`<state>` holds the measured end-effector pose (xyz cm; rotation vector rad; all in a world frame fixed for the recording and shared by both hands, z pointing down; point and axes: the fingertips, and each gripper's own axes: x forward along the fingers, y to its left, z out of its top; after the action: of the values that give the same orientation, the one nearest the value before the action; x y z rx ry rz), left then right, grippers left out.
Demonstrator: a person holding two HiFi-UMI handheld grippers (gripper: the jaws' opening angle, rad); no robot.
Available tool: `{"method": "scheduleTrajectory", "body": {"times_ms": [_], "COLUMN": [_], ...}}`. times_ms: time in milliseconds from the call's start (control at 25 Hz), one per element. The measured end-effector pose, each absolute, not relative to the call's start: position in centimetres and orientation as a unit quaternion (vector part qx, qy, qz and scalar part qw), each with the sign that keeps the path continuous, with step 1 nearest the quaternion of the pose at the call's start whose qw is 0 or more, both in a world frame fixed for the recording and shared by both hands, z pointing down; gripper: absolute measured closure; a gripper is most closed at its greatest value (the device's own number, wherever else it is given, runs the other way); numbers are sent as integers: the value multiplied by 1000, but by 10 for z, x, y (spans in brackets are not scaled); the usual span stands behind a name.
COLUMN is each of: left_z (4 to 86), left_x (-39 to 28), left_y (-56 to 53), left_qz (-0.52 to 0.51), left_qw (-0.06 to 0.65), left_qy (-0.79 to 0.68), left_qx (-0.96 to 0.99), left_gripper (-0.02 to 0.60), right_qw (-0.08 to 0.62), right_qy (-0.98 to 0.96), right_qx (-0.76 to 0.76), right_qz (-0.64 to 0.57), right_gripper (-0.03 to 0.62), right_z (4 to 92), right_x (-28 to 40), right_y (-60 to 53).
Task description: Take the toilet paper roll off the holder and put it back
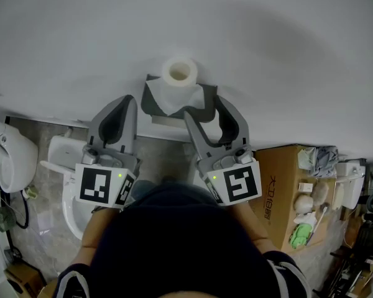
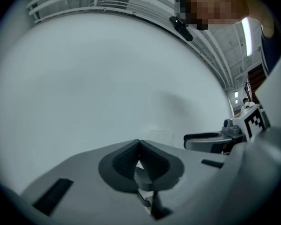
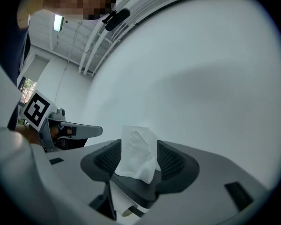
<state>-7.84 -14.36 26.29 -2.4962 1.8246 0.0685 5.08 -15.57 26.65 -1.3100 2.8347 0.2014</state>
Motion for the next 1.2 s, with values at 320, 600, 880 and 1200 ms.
{"method": "scheduleTrajectory", "body": {"times_ms": [320, 600, 880, 1200], "left_z": [266, 265, 261, 254], "left_x": [-82, -86, -88, -85], "left_y": [-158, -165, -178, -187], "left_qz": [19, 13, 2, 11], "left_qw": [21, 21, 19, 25], "left_qy": [596, 588, 569, 542], "left_qx": [-803, -809, -822, -840], "left_gripper": [581, 581, 581, 581], "right_qw": [-8, -30, -49, -55], "right_qy": [919, 914, 902, 891], "right_qx": [-389, -404, -429, -449], "right_qz": [57, 34, 26, 38], "right_gripper": [342, 303, 296, 296], "right_z": [270, 273, 268, 263], "right_x": [35, 29, 24, 14], "right_y": [-169, -176, -180, -182]}}
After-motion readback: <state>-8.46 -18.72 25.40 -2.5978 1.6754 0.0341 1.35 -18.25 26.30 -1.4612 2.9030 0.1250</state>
